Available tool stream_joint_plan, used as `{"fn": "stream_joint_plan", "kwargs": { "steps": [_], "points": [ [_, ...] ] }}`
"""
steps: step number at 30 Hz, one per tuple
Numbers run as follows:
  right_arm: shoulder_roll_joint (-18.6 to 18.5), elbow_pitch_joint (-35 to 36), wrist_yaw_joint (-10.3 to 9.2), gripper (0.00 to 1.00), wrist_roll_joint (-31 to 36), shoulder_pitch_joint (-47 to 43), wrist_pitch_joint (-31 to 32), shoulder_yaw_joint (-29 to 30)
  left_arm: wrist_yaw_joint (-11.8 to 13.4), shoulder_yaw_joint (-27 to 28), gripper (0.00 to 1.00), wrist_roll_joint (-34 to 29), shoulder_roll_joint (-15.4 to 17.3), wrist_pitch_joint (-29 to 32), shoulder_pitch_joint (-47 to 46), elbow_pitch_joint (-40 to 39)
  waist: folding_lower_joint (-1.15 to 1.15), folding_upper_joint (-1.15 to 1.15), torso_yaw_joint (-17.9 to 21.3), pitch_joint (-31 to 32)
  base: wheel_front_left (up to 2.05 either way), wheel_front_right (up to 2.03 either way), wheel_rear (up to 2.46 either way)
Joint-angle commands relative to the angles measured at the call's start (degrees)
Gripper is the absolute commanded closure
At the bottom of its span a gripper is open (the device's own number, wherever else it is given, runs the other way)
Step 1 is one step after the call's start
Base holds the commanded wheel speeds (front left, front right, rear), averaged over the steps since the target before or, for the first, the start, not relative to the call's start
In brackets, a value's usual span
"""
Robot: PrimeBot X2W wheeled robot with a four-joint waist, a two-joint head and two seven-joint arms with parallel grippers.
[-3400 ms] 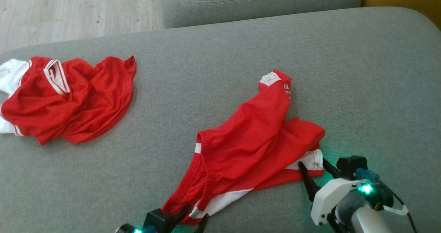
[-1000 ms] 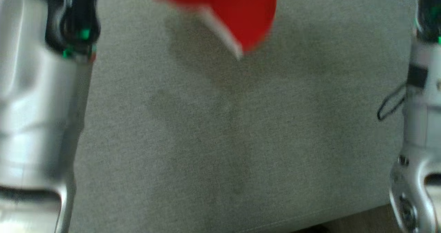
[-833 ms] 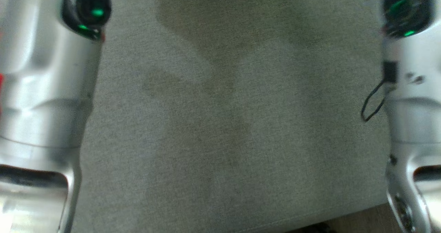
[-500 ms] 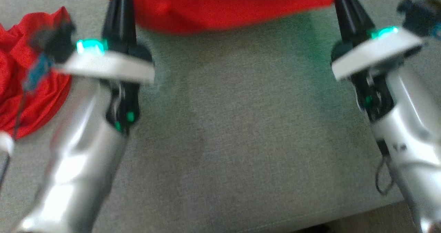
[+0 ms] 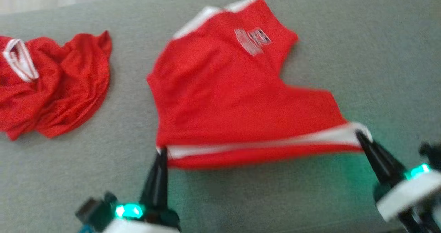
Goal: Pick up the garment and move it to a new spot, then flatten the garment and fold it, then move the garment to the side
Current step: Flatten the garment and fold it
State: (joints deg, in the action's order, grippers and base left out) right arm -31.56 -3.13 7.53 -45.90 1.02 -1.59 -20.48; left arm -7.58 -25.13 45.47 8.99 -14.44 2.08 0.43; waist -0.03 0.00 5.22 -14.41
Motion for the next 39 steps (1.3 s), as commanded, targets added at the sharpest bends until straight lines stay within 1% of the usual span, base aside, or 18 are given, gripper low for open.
{"fn": "stream_joint_plan", "kwargs": {
  "steps": [1, 4, 7, 10, 14, 18, 20, 21, 22, 24, 26, 29, 35, 36, 37, 38, 39],
  "points": [
    [-3.2, 3.6, -0.04, 1.0, -0.1, -2.9, 1.3, 1.9, 0.1, 1.1, 1.0, -0.1, 0.2, -0.5, 0.6, -3.2, 0.03, 0.0, -1.3, 0.7, 0.0, 0.0, 0.0],
    [-4.3, 10.0, -0.04, 1.0, -0.2, -10.5, 5.5, 7.2, 0.1, -0.9, 1.0, -0.2, 1.4, -0.4, 4.4, -6.7, 0.03, 0.0, -2.3, 0.3, 0.0, 0.0, 0.0],
    [-3.7, 16.2, -0.04, 1.0, -0.4, -13.8, 9.3, 12.3, 0.1, -1.9, 1.0, 0.9, 2.4, 0.8, 5.6, -10.0, 0.03, 0.0, -3.3, -0.3, 0.0, 0.0, 0.0],
    [-2.2, 20.4, -0.04, 1.0, 0.0, -11.6, 12.9, 14.9, 0.1, -1.2, 1.0, 4.1, 1.9, 2.1, 4.1, -12.0, 0.03, 0.0, -4.1, -1.1, 0.0, 0.0, 0.0],
    [-0.4, 21.2, -0.04, 1.0, 0.2, -2.7, 18.0, 15.3, 0.6, -0.5, 1.0, 8.0, -0.2, 5.7, -1.9, -11.7, 0.03, 0.0, -6.1, -3.0, 0.0, 0.0, 0.0],
    [0.3, 17.2, -0.04, 1.0, 1.2, 10.4, 23.0, 12.9, 3.1, 2.0, 1.0, 9.9, -2.4, 7.9, -11.0, -9.0, 0.03, 0.0, -8.1, -6.2, 0.0, 0.0, 0.0],
    [1.0, 13.8, -0.04, 1.0, 1.8, 17.0, 24.7, 11.6, 4.9, 3.1, 1.0, 9.4, -3.1, 8.3, -16.1, -6.2, 0.03, 0.0, -9.1, -7.8, 0.0, 0.0, 0.0],
    [1.5, 11.9, -0.04, 1.0, 2.1, 19.9, 25.6, 10.5, 5.4, 3.2, 1.0, 8.7, -3.3, 8.4, -18.5, -4.5, 0.03, 0.0, -9.6, -8.5, 0.0, 0.0, 0.0],
    [1.5, 11.9, -0.04, 1.0, 2.1, 19.9, 25.6, 10.5, 5.4, 3.2, 1.0, 8.7, -3.3, 8.4, -18.5, -4.5, 0.03, 0.0, -9.6, -8.5, 0.0, 0.0, 0.0],
    [3.1, 7.4, -0.04, 1.0, 2.3, 25.5, 26.6, 9.0, 7.1, 3.8, 1.0, 8.6, -4.1, 8.3, -22.5, -0.2, 0.03, 0.0, -10.3, -9.7, 0.0, 0.0, 0.0],
    [4.2, 2.6, -0.04, 1.0, 2.8, 30.4, 27.0, 7.5, 8.0, 3.6, 1.0, 7.7, -4.6, 7.8, -26.1, 4.4, 0.03, 0.0, -10.7, -10.6, 0.0, 0.0, 0.0],
    [5.5, -3.9, -0.04, 1.0, 4.5, 36.3, 26.1, 5.1, 8.4, 2.8, 1.0, 7.3, -5.3, 6.6, -30.3, 10.0, 0.03, 0.0, -11.2, -12.0, 0.0, 0.0, 0.0],
    [7.0, -14.2, -0.04, 1.0, 6.6, 43.4, 21.9, 1.1, 7.2, 0.2, 1.0, 9.0, -6.0, 3.9, -35.8, 17.6, 0.03, 0.0, -11.7, -13.7, 0.0, 0.0, 0.0],
    [6.9, -16.9, -0.04, 1.0, 7.9, 45.0, 19.9, 0.0, 7.1, -1.5, 1.0, 9.2, -6.0, 3.6, -37.2, 19.6, 0.03, 0.0, -11.7, -14.0, 0.0, 0.0, 0.0],
    [7.0, -18.1, -0.04, 0.89, 8.5, 45.6, 18.7, -0.7, 7.1, -2.2, 0.96, 9.3, -6.1, 3.3, -37.7, 20.5, 0.03, 0.0, -11.7, -14.2, 0.0, 0.0, 0.0],
    [7.3, -19.2, -0.04, 0.34, 8.9, 46.2, 17.7, -1.3, 7.2, -2.9, 0.8, 9.6, -6.1, 3.1, -38.2, 21.2, 0.03, 0.0, -11.6, -14.4, 0.0, 0.0, 0.0],
    [7.6, -20.2, -0.04, 0.0, 9.1, 46.7, 16.8, -1.8, 7.1, -3.6, 0.69, 10.2, -6.1, 2.9, -38.6, 21.6, 0.03, 0.0, -11.4, -14.5, 0.0, 0.0, 0.0]
  ]
}}
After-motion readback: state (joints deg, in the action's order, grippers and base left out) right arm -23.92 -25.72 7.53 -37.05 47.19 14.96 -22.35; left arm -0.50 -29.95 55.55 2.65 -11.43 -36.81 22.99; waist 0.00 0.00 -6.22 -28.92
